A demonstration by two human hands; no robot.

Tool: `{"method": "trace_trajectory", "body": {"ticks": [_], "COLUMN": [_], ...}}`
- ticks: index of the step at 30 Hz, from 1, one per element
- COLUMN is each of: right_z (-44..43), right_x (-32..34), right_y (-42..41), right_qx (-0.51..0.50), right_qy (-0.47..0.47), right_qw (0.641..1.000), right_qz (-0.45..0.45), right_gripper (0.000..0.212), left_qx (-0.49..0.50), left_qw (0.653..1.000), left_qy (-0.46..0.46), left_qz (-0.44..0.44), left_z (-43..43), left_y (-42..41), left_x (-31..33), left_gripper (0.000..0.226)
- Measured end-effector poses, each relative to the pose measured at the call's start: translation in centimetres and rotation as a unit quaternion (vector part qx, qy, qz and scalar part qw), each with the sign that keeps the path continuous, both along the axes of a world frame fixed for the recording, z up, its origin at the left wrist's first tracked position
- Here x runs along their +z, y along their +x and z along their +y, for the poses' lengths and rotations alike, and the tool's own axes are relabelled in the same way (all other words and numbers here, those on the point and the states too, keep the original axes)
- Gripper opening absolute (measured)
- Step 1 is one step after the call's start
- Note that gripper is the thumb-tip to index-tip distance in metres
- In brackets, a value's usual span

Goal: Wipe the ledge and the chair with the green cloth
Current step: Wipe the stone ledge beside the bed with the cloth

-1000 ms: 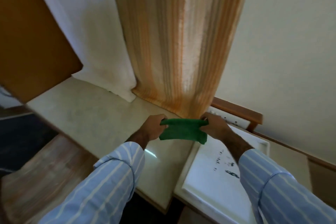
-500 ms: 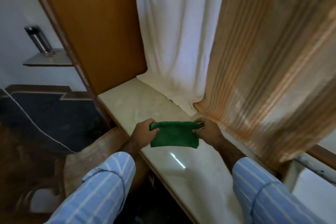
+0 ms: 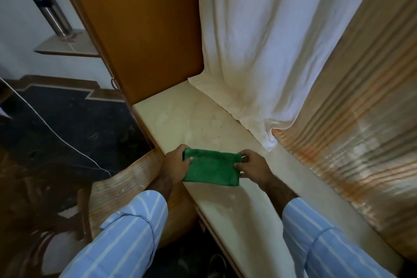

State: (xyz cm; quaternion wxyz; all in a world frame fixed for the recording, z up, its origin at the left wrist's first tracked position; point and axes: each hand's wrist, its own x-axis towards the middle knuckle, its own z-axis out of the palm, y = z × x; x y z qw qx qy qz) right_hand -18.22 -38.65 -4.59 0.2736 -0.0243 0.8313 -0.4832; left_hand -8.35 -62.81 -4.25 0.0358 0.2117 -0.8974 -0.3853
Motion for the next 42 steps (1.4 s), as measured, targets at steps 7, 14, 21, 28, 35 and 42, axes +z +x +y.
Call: {"method": "trace_trajectory", "body": {"ticks": [7,14,21,28,35,42], "right_z": [-4.5,-8.4,-10.7,-3.5,-2.3,-2.3], "right_x": [-6.1,-10.4,-13.9,-17.4,-18.8,-19.4], "right_y": [-3.8,-5.5,-7.3,-7.9,-8.5,-8.6], "right_qx": [-0.013,-0.012,-0.027,0.075,0.134,0.125], "right_qy": [-0.008,0.04,0.037,0.305,0.356,0.364], "right_qw": [0.997,0.999,0.992,0.892,0.86,0.852], "right_qz": [-0.07,-0.035,0.116,0.324,0.34,0.356], "right_gripper": [0.028,0.03,0.028,0.057,0.067,0.067], "left_qx": [0.029,-0.006,0.005,-0.21,-0.257,-0.314], "left_qw": [0.998,0.99,0.98,0.94,0.923,0.913], "left_qy": [-0.018,-0.076,-0.182,-0.245,-0.273,-0.236], "left_qz": [-0.058,-0.115,-0.084,-0.112,-0.088,-0.109], "left_z": [-4.7,-7.9,-10.0,-5.8,-7.2,-7.7], "left_y": [-6.1,-11.8,-15.8,-11.1,-13.5,-24.1], "left_x": [-4.0,-6.4,-9.1,-15.3,-16.8,-16.4], "left_gripper": [0.022,0.025,0.051,0.06,0.063,0.065]}}
